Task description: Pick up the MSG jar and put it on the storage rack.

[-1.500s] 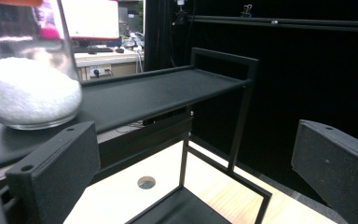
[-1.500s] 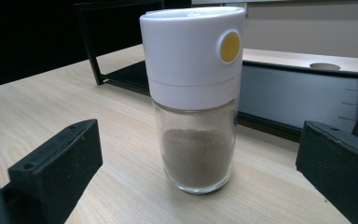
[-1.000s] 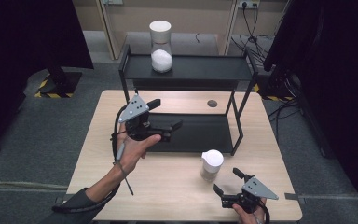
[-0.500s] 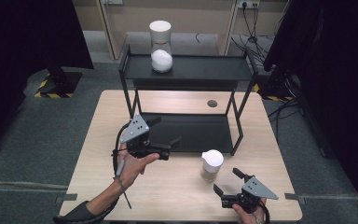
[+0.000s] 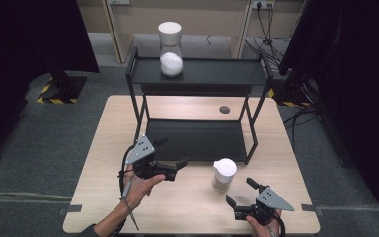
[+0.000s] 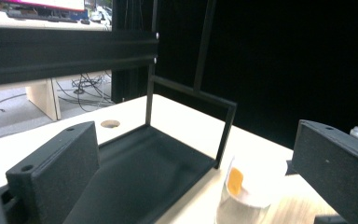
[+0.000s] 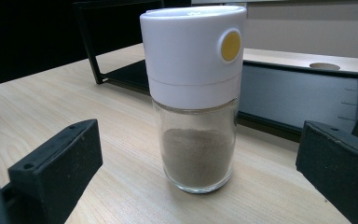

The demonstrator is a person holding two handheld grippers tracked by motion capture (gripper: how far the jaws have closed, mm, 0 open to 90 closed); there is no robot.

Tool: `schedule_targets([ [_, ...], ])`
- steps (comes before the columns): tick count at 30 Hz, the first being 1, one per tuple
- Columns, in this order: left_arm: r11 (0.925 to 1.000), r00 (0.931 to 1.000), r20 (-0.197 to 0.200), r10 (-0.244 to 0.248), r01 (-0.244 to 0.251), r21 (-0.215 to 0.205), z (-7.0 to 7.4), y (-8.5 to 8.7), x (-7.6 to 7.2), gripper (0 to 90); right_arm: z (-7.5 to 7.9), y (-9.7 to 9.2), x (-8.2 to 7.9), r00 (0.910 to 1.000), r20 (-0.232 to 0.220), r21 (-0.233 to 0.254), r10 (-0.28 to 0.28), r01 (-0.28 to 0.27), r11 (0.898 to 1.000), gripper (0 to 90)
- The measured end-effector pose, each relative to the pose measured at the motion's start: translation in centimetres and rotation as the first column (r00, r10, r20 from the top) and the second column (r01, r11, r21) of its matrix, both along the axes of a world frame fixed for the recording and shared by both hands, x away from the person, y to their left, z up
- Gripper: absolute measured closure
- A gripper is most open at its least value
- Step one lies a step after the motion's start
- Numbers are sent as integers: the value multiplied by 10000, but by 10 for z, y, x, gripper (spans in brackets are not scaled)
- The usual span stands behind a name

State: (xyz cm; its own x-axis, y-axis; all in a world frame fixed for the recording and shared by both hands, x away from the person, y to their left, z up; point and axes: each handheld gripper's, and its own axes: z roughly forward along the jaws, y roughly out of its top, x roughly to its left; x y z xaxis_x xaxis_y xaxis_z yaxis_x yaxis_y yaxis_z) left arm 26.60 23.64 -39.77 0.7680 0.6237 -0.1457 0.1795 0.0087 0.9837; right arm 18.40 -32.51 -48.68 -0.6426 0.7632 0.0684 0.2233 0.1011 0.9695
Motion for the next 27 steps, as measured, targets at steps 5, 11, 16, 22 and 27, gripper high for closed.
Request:
schedule_targets([
  [5,9997,10000,-53,-68,69,235,-18,0,-2,2,0,0,0,10000,-5,-7,8,-8,10000,6],
  [11,9992,9998,-95,-182,185,350,-34,1,-5,2,0,0,0,10000,-17,3,-2,2,10000,6],
  [16,9984,9997,-47,-231,233,508,-44,1,-8,2,0,0,0,10000,-13,-7,8,-8,10000,6],
  [22,9984,9997,-102,-242,247,509,-56,1,-12,2,0,0,0,10000,-18,-3,-2,2,10000,6],
  [27,9972,9996,-146,-260,270,693,-64,1,-14,2,0,0,0,10000,-7,-12,9,-9,10000,6],
])
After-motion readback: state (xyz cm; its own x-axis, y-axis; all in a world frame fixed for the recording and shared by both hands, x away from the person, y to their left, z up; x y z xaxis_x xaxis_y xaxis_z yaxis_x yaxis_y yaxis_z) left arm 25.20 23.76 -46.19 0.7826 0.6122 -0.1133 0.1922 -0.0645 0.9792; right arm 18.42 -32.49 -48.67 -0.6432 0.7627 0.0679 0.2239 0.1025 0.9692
